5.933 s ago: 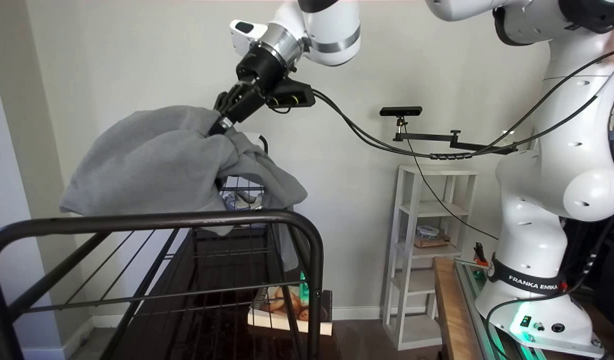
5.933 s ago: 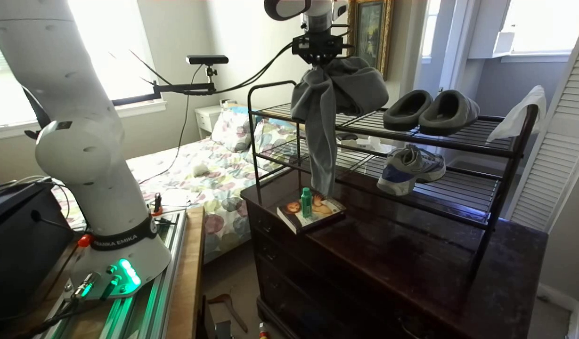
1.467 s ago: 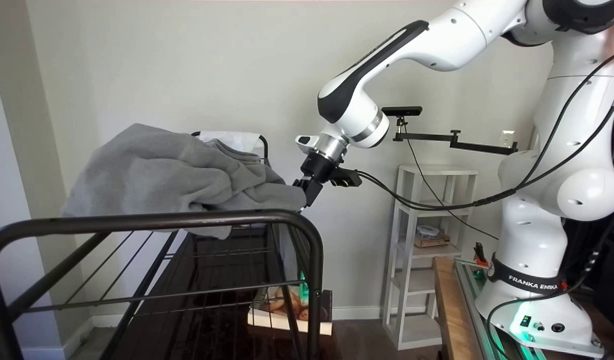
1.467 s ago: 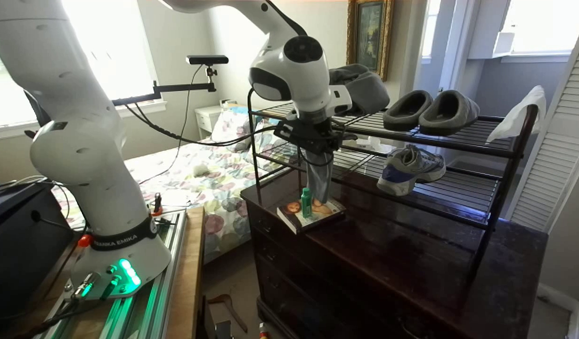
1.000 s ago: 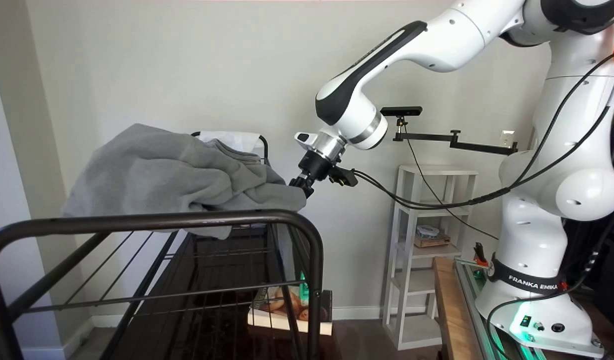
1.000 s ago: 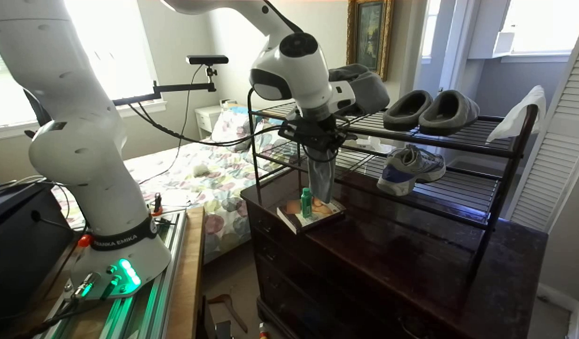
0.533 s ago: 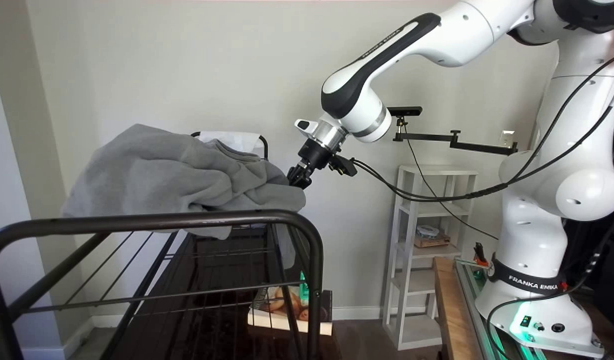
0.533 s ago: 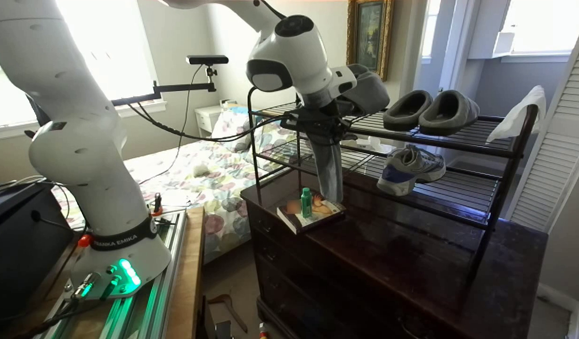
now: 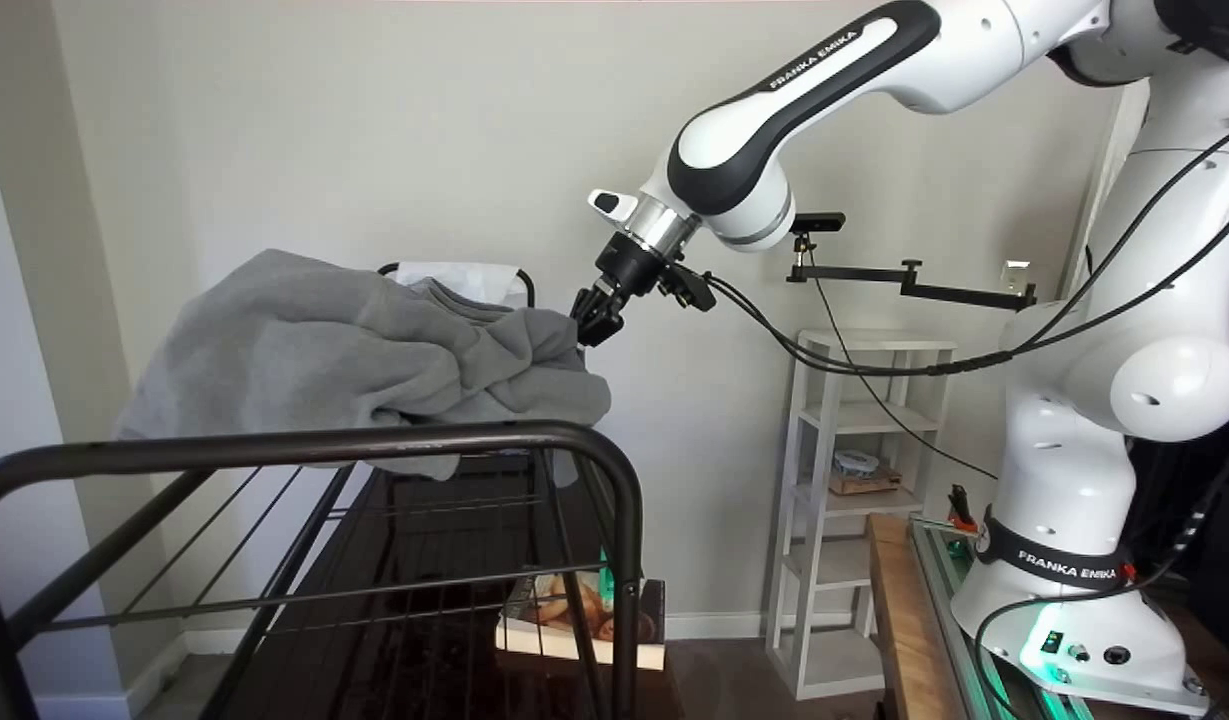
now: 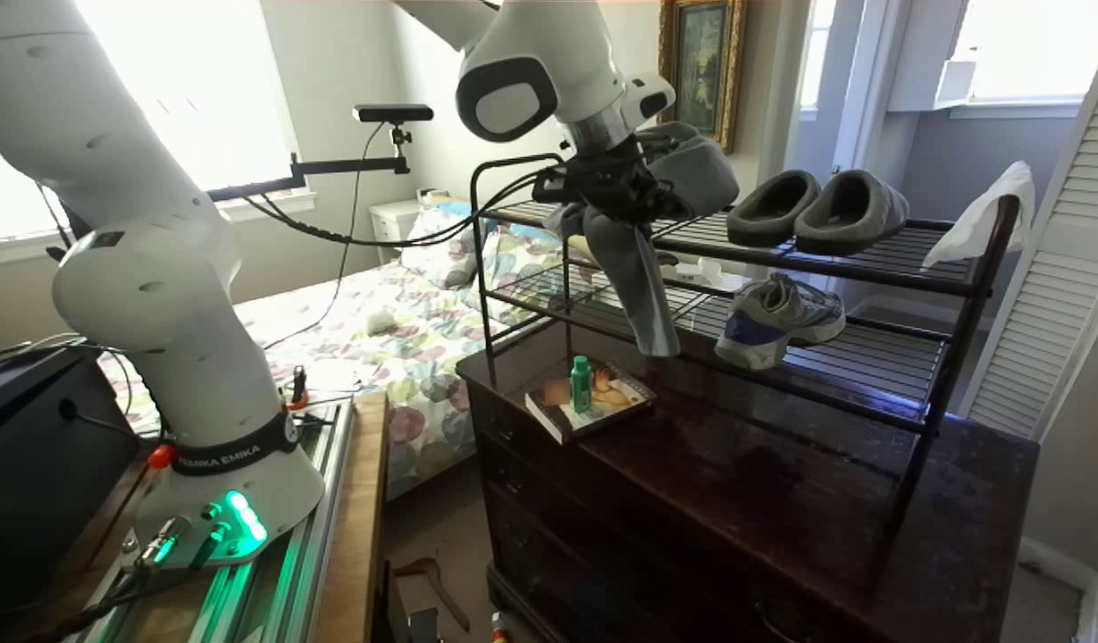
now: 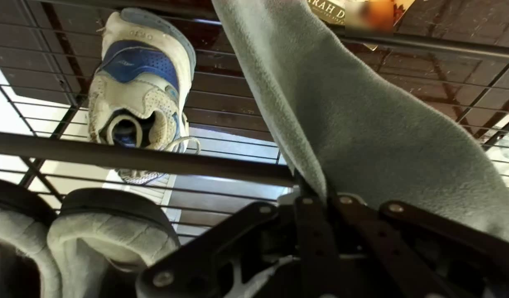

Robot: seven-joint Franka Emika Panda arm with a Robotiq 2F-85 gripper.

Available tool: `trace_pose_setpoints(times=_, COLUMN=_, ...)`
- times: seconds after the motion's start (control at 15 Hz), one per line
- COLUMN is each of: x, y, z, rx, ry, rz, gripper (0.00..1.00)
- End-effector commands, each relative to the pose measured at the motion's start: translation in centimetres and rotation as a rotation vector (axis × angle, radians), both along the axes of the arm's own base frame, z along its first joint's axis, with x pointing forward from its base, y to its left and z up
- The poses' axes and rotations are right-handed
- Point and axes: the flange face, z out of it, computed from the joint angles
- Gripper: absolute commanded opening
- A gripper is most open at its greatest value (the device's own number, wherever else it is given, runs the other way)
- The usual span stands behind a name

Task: Put the blue bottle on the book and put the grey cloth on the top rack

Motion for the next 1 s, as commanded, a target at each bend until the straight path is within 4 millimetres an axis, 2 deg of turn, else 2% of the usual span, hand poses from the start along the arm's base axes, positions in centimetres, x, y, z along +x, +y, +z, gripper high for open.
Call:
trace_pose_setpoints(times=0.0, x=0.3, y=0.3, z=3.7, rx=-0.026, ry=-0.052, rz=-0.024, gripper=0.01)
trace_pose_setpoints(times=0.33, x=0.6, y=0.9, z=7.6, rx=-0.078, ry=-0.088, rz=-0.018, gripper=0.01)
trace_pose_setpoints(times=0.6, x=0.5, y=1.0, z=8.5, rx=-0.133, ry=-0.058, rz=-0.019, gripper=0.01)
trace_pose_setpoints(times=0.93, x=1.2, y=0.8, z=10.2, rx=-0.115, ry=-0.083, rz=-0.01, gripper=0.01)
